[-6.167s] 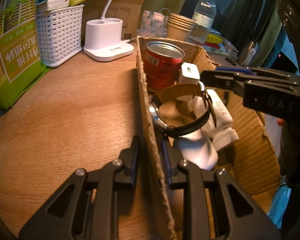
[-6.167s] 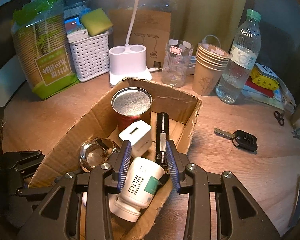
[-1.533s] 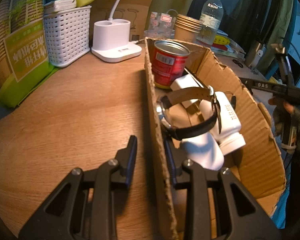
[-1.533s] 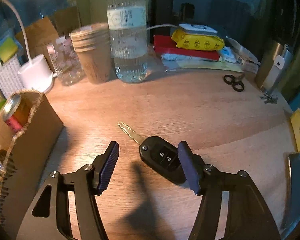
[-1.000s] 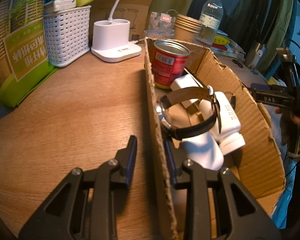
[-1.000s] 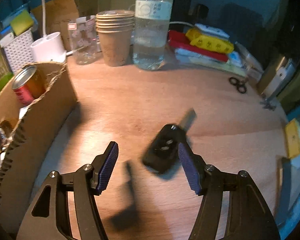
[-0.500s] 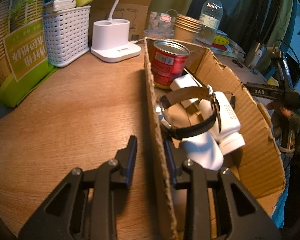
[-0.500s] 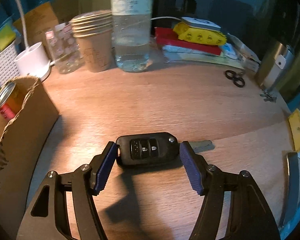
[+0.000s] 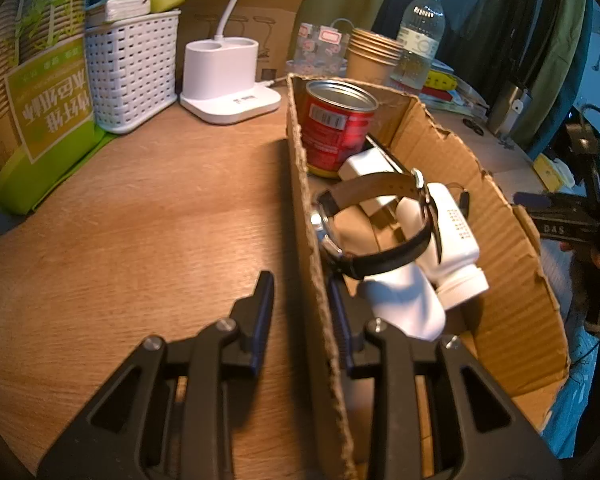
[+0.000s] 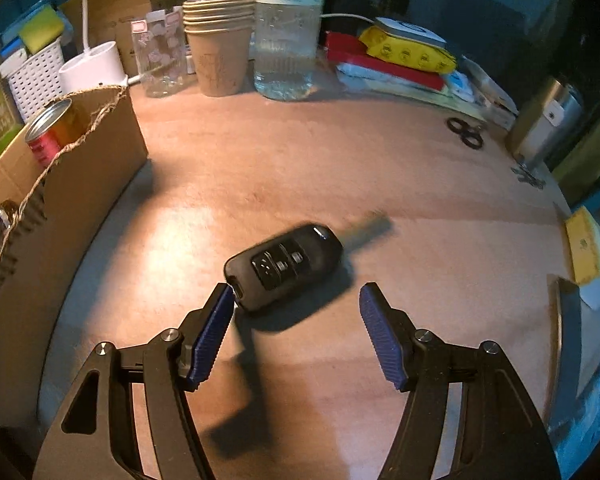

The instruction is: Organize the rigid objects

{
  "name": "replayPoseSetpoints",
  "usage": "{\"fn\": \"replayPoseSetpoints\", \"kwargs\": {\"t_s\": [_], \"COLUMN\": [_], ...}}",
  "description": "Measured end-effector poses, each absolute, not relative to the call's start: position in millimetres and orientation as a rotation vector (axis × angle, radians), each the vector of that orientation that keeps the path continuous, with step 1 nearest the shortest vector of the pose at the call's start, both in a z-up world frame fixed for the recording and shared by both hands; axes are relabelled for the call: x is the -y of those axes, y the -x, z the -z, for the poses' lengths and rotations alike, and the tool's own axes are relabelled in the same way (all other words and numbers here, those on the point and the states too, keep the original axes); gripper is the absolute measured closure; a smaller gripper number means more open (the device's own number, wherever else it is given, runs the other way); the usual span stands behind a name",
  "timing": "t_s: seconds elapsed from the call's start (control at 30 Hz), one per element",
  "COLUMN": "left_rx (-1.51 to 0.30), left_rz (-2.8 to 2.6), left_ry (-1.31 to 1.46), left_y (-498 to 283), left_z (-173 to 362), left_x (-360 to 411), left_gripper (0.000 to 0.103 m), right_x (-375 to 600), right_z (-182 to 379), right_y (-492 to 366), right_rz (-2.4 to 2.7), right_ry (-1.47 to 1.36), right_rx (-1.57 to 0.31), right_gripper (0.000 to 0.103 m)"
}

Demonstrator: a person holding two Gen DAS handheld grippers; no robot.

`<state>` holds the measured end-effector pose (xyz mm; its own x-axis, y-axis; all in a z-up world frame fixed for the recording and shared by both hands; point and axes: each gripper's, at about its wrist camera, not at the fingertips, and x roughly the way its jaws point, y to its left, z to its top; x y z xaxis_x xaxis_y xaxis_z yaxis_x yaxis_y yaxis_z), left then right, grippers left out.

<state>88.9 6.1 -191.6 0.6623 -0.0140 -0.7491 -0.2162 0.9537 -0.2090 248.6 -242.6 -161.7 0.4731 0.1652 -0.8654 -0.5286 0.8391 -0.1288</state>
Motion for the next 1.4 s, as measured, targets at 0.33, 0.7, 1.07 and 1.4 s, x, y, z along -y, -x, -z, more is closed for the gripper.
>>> {"fn": "replayPoseSetpoints", "kwargs": {"t_s": [0.33,0.7,1.07,1.4], "left_rx": [-0.842,-0.842,-0.842,-0.842], "left_rz": [-0.117,-0.115,-0.117,-0.116], "left_ry": [0.293,0.292,0.291,0.291], "left_y": [-89.0,-88.5,-89.0,-89.4], "left_z": [191.6,191.4,191.4,191.6], "left_x": [-7.0,-5.9,-5.8,-6.4], "left_gripper": [0.073,0.073,0.073,0.073], "right_x": [225.7,227.7,224.8,208.7], "right_z": [166.8,171.3,151.5,117.6], "right_y": [-265.6,-267.7,-250.1,-226.4], "right_rz": [-0.448,-0.442,-0.477,-0.537], "right_ry": [0.307,0.278,0.261,0.271], "right_rx": [-0.987,-0.972,-0.94,-0.874], "right_gripper": [0.034,0.065,0.065,0.065]}}
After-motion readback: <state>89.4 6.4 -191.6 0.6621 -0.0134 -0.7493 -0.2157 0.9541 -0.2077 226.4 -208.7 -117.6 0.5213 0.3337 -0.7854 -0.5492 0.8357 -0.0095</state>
